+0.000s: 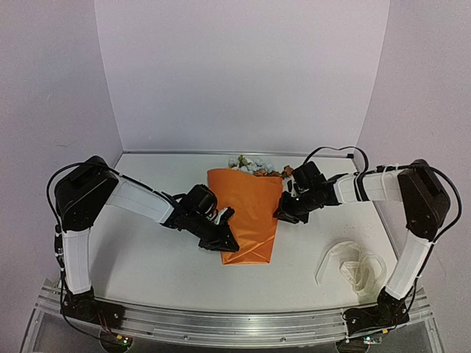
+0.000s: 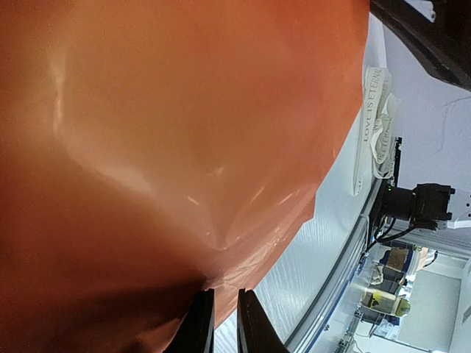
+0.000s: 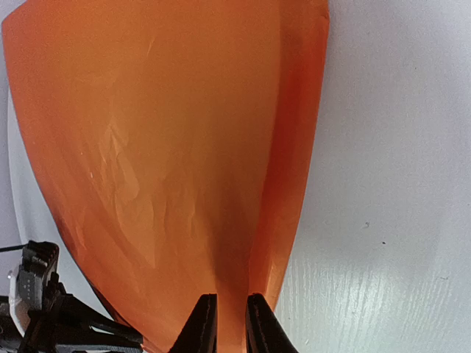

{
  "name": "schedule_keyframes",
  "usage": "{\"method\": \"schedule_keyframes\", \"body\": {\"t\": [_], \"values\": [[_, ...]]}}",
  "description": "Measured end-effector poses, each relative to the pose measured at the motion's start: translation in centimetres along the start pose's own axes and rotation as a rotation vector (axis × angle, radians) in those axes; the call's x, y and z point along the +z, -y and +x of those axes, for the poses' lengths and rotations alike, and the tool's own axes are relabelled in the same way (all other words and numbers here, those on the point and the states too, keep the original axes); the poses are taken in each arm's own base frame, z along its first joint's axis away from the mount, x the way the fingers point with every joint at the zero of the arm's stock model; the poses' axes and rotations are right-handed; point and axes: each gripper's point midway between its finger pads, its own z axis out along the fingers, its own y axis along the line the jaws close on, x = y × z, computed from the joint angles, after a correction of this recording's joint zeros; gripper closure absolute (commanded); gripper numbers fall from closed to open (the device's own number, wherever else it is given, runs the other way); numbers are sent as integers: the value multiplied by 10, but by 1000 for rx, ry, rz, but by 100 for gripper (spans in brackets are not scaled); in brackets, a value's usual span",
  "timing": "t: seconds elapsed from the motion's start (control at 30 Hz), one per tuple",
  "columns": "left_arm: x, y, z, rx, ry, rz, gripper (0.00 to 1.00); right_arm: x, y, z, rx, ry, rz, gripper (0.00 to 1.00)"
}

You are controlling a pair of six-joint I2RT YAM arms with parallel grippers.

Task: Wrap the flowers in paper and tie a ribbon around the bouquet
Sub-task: Press the fold line on the folded wrapping paper.

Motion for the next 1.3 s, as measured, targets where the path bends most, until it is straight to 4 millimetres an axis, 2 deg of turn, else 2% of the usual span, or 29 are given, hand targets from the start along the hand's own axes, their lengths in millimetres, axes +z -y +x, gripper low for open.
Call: {"method": "schedule_keyframes", "body": {"t": [0.2, 0.33, 0.43, 0.63, 0.8, 0.97, 1.3], "values": [[3, 0, -1, 0, -8, 4, 86, -21, -10, 4, -32, 3, -9, 69], [3, 1, -2, 2, -7, 7, 86, -35, -17, 17, -50, -10, -27, 73], [3, 3, -2, 3, -11, 12, 86, -35, -26, 29, -74, -36, -43, 77], [3, 7, -4, 8, -14, 26, 86, -21, -46, 66, -124, -135, -81, 83], [3, 7, -3, 10, -19, 30, 87, 5, -35, 83, -92, -205, -58, 85], [3, 8, -1, 15, -26, 34, 86, 22, -23, 88, -59, -221, -22, 88], [3, 6, 4, 13, -39, 37, 86, 28, -4, 88, -28, -179, 31, 89]]}}
